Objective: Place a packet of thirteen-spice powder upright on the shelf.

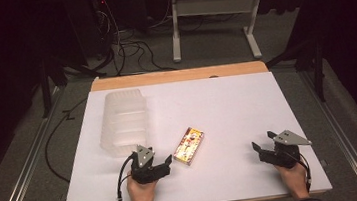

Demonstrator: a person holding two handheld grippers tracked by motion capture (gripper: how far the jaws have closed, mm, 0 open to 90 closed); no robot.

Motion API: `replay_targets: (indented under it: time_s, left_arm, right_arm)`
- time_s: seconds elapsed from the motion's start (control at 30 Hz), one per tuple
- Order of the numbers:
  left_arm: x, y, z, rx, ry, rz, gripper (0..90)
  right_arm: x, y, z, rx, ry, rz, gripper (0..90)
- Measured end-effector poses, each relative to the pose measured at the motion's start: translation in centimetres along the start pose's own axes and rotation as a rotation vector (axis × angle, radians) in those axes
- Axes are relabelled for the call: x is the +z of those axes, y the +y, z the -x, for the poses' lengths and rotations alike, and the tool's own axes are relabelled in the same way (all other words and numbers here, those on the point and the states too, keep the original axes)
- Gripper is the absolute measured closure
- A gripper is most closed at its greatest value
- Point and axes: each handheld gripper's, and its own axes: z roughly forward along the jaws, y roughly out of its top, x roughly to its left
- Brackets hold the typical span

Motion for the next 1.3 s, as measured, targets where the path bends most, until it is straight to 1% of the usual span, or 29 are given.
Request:
replay_targets:
  time_s: [0.3,0.53,0.83,0.97,1.07,1.3]
  left_arm:
    - [0.02,0.01,0.04,0.005,-0.005,-0.005,23.9]
    - [-0.01,-0.02,0.24,0.020,0.004,0.003,24.1]
    - [0.02,0.01,0.29,0.024,0.007,0.001,24.5]
    - [0.12,0.08,0.35,0.026,0.012,-0.009,24.4]
    - [0.16,0.12,0.48,0.037,0.019,-0.013,24.3]
    - [-0.01,0.33,0.85,0.037,0.004,-0.026,23.9]
  right_arm:
    - [0.00,0.00,0.03,0.005,0.001,-0.001,27.6]
    - [0.03,0.00,-0.02,0.002,0.001,-0.001,27.6]
    - [0.01,0.02,-0.05,-0.003,0.000,-0.005,27.5]
    - [0.00,0.00,0.04,0.000,0.000,0.001,27.4]
    - [-0.02,0.01,0.07,0.002,0.000,0.002,27.3]
    - [-0.04,0.00,0.08,0.004,0.001,0.004,27.2]
